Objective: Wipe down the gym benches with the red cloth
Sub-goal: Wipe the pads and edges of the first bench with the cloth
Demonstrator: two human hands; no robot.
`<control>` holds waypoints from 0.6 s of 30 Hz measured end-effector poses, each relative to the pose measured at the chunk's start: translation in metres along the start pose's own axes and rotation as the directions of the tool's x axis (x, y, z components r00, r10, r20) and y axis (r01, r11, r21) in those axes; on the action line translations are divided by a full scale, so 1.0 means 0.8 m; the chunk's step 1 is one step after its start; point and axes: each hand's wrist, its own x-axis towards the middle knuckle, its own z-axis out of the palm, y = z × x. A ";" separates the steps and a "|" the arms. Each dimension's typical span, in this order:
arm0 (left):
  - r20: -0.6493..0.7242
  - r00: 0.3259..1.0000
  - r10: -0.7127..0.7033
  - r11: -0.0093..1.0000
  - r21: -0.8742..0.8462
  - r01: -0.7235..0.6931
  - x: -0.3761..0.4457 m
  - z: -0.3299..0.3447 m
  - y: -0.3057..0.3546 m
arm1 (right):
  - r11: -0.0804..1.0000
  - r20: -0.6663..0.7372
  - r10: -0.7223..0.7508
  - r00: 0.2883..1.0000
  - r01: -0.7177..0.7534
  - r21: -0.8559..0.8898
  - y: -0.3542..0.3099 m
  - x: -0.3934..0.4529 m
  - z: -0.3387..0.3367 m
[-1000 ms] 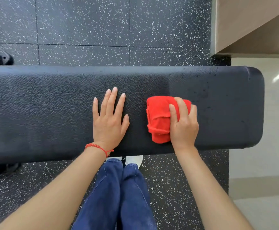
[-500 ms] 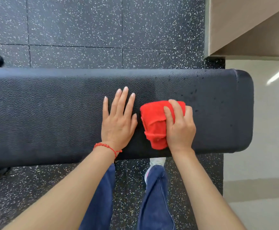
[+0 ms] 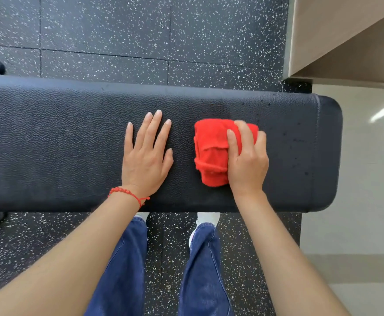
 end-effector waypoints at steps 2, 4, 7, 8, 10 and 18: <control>-0.002 1.000 -0.009 1.000 0.005 0.009 0.000 -0.001 0.003 | 0.999 0.022 -0.037 0.999 0.037 -0.023 0.015 -0.031 -0.013; -0.015 0.999 -0.029 0.999 0.020 0.030 0.001 -0.002 0.008 | 0.998 0.052 -0.055 0.997 0.057 -0.037 0.030 -0.060 -0.026; -0.042 0.997 -0.063 0.998 0.009 0.063 0.004 -0.003 0.026 | 0.995 0.095 -0.068 0.993 0.074 -0.061 0.044 -0.079 -0.035; -0.048 0.997 -0.058 0.998 -0.001 0.058 0.006 -0.002 0.034 | 0.995 0.099 -0.068 0.993 0.075 -0.065 0.045 -0.077 -0.036; -0.039 0.998 -0.038 0.999 -0.016 0.038 0.008 0.002 0.050 | 0.994 0.096 -0.076 0.992 0.082 -0.068 0.044 -0.068 -0.034; 0.020 1.000 -0.024 0.999 0.033 0.024 0.003 0.018 0.057 | 0.999 -0.024 -0.008 1.000 0.007 -0.031 0.033 0.018 -0.014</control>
